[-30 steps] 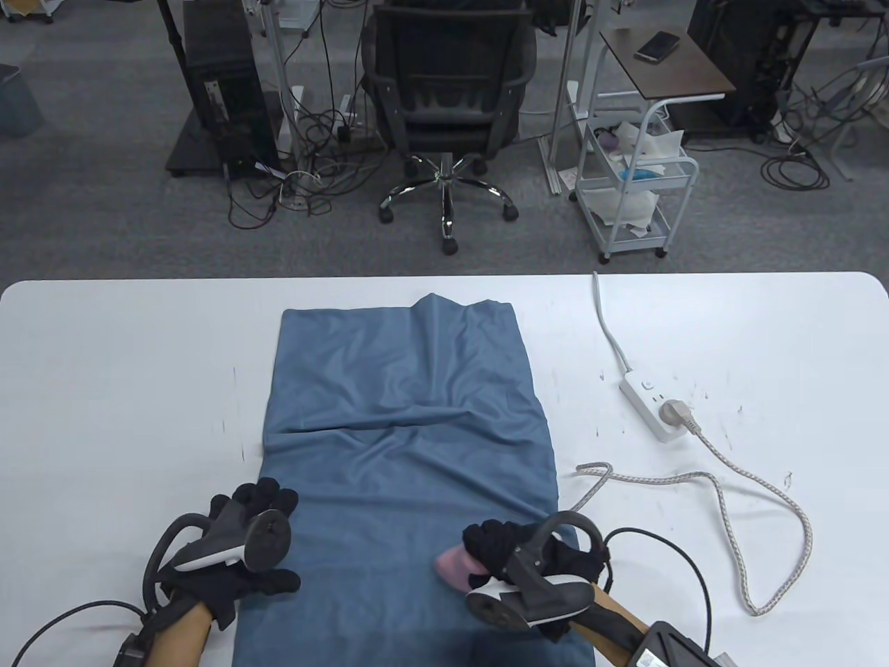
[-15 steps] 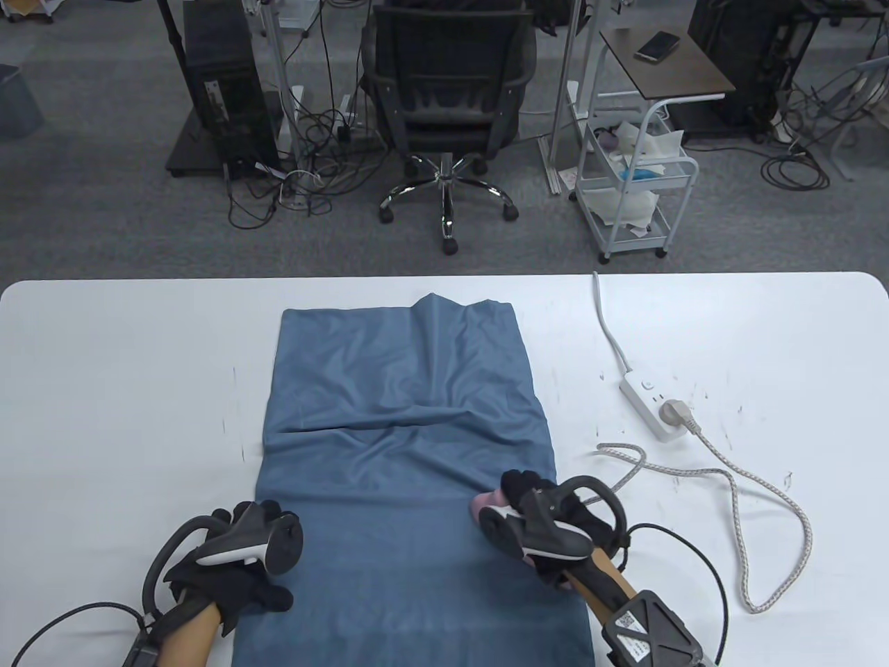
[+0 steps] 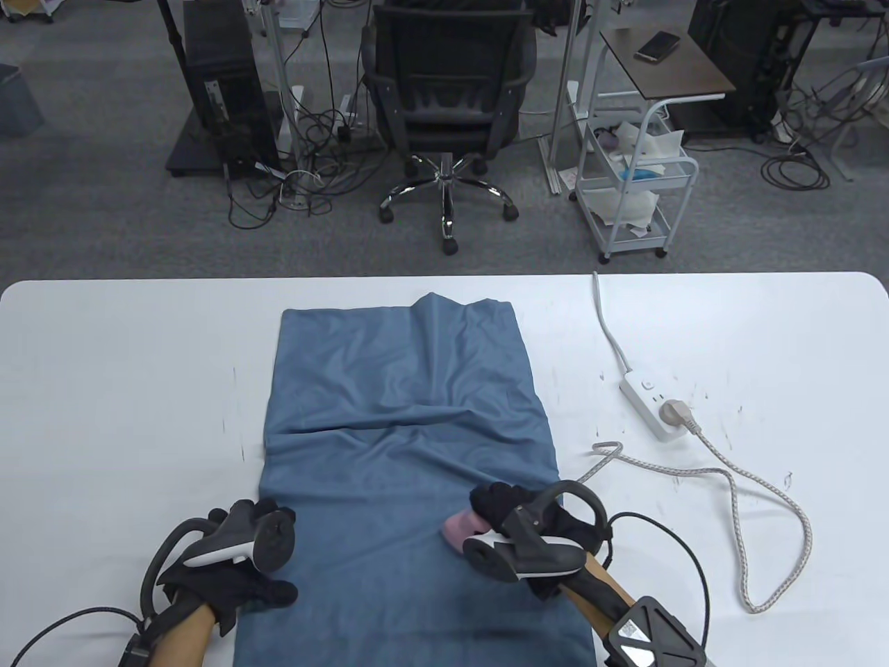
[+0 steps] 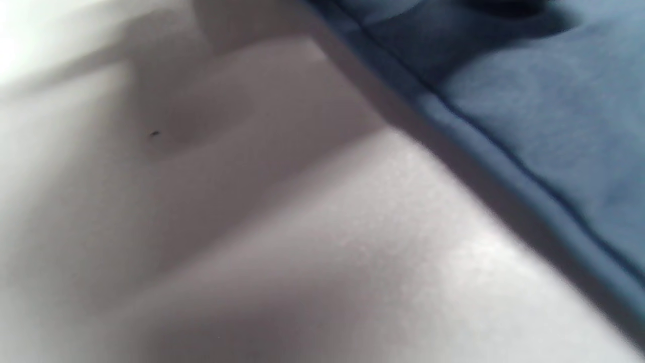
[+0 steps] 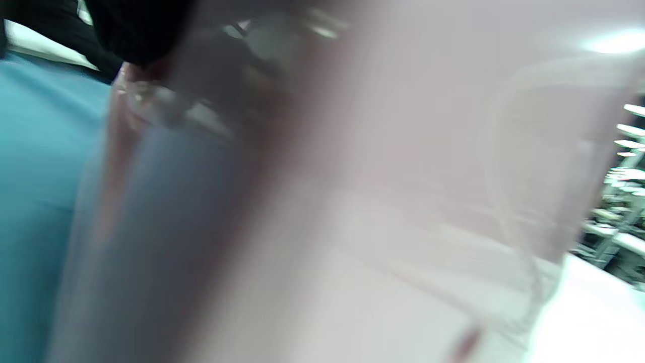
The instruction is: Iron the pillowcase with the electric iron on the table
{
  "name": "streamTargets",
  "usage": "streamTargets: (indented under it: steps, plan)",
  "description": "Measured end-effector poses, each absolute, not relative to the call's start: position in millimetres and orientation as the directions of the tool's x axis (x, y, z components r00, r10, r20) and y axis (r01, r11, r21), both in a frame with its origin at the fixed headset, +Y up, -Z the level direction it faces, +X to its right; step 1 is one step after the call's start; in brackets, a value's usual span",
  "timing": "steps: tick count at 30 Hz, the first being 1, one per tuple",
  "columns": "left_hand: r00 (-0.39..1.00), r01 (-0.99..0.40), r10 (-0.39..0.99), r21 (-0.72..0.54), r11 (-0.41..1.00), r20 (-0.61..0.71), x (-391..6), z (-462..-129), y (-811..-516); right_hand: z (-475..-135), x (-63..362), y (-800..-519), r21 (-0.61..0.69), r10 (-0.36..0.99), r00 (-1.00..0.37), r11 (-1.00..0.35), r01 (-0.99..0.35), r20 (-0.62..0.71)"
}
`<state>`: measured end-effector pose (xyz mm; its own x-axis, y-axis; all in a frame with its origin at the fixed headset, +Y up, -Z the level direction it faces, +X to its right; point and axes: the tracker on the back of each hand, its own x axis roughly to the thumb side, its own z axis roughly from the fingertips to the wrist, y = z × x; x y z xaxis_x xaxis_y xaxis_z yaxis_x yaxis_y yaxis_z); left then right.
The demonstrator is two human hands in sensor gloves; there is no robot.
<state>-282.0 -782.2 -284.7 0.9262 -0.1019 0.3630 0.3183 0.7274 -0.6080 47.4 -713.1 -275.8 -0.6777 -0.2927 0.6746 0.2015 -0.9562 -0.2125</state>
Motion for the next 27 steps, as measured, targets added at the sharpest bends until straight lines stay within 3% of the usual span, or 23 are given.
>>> streamTargets:
  steps: [2, 4, 10, 13, 15, 16, 21, 24, 27]
  plan:
    - [0.9, 0.404, -0.186, -0.594, 0.696, 0.394, -279.8, -284.9, -782.7, -273.0, 39.7, -718.0, -0.204, -0.295, -0.666, -0.955, 0.213, 0.685]
    - [0.902, 0.403, -0.193, -0.593, 0.697, 0.386, -277.6, -284.1, -782.3, -282.3, 39.7, -724.6, -0.193, -0.332, -0.688, -0.942, 0.274, 0.645]
    - [0.899, 0.417, -0.213, -0.597, 0.685, 0.383, -276.9, -283.3, -780.6, -329.0, 88.1, -725.6, -0.176, -0.393, -0.831, -0.92, 0.351, 0.394]
    - [0.9, 0.411, -0.198, -0.606, 0.681, 0.389, -276.9, -285.5, -780.4, -328.0, 90.2, -719.6, -0.274, -0.603, -0.724, -0.797, 0.538, 0.333]
    - [0.904, 0.394, -0.18, -0.593, 0.702, 0.387, -279.7, -286.0, -779.2, -318.8, 71.7, -707.8, -0.403, -0.741, -0.554, -0.671, 0.622, 0.38]
    - [0.914, 0.365, -0.156, -0.593, 0.718, 0.374, -282.0, -285.8, -777.7, -312.8, 61.3, -699.7, -0.464, -0.76, -0.505, -0.649, 0.602, 0.409]
    - [0.931, 0.268, -0.046, -0.593, 0.759, 0.362, -286.8, -283.4, -777.1, -276.8, 2.6, -683.4, -0.539, -0.649, -0.424, -0.76, 0.362, 0.631]
    - [0.919, 0.313, -0.077, -0.6, 0.736, 0.386, -283.4, -283.9, -782.3, -256.0, -29.5, -697.4, -0.495, -0.562, -0.344, -0.826, 0.269, 0.752]
    - [0.918, 0.337, -0.091, -0.641, 0.689, 0.386, -283.4, -285.4, -787.2, -245.3, -52.8, -713.4, -0.349, -0.403, -0.314, -0.912, 0.216, 0.86]
